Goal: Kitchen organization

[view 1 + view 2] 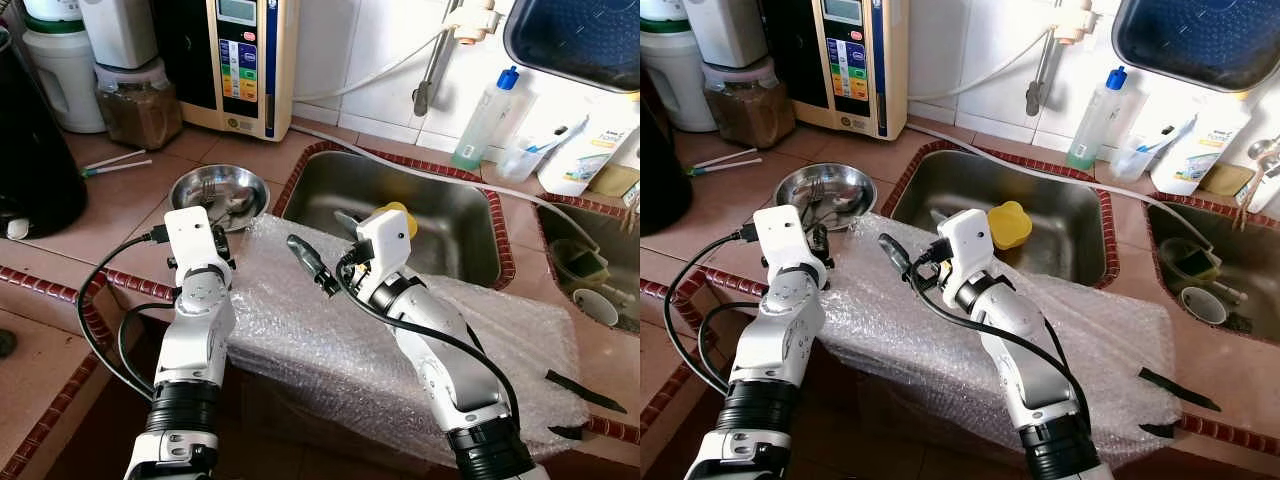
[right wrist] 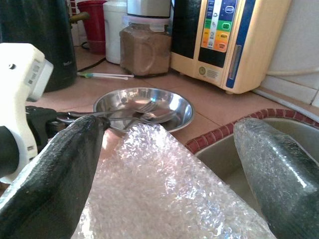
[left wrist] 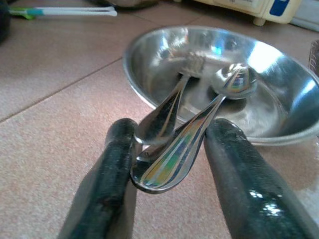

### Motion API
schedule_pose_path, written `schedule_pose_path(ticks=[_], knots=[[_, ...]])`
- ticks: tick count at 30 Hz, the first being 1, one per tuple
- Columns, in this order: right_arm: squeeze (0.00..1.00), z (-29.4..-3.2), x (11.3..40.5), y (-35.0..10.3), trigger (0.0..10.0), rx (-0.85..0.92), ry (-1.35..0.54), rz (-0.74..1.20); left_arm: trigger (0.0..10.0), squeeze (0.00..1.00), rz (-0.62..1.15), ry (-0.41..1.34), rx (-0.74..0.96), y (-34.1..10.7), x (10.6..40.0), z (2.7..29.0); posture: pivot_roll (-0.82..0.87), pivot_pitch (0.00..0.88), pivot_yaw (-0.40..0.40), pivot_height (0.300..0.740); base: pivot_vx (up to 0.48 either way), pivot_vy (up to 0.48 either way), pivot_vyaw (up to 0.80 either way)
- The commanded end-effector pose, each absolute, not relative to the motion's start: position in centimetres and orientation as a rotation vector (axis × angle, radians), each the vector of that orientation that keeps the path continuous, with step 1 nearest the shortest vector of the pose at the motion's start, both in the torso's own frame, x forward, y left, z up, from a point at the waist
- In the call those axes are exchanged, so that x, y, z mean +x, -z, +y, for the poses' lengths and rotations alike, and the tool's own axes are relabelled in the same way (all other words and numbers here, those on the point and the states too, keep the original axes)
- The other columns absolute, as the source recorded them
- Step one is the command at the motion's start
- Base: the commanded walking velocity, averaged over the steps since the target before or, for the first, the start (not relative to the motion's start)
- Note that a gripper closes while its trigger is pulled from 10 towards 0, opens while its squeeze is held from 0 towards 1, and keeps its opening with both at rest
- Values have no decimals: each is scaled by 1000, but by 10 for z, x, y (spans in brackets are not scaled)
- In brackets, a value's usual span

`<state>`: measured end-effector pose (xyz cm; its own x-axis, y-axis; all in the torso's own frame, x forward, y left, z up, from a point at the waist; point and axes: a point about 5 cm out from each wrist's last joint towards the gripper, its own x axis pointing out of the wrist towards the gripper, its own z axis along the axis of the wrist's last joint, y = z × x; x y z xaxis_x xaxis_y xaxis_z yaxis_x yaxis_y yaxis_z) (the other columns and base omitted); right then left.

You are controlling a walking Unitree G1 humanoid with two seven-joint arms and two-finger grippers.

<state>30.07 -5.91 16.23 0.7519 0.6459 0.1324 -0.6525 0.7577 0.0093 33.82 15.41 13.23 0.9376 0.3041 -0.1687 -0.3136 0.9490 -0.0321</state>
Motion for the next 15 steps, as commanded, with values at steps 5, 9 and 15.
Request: schedule_pose_path(ticks=[5,9,15], knots=[[1000,-64,303,-163,10000,46,-689,-127,314,0,122,-354,-44,-141,339,156,83,0,-106,740,0,0,0],[1000,-64,304,-163,10000,45,-687,-127,667,0,108,-364,-38,-143,339,157,83,0,-107,740,0,0,0],[1000,-65,304,-163,10000,42,-684,-129,1294,0,86,-375,-27,-146,339,157,83,0,-111,740,0,0,0]])
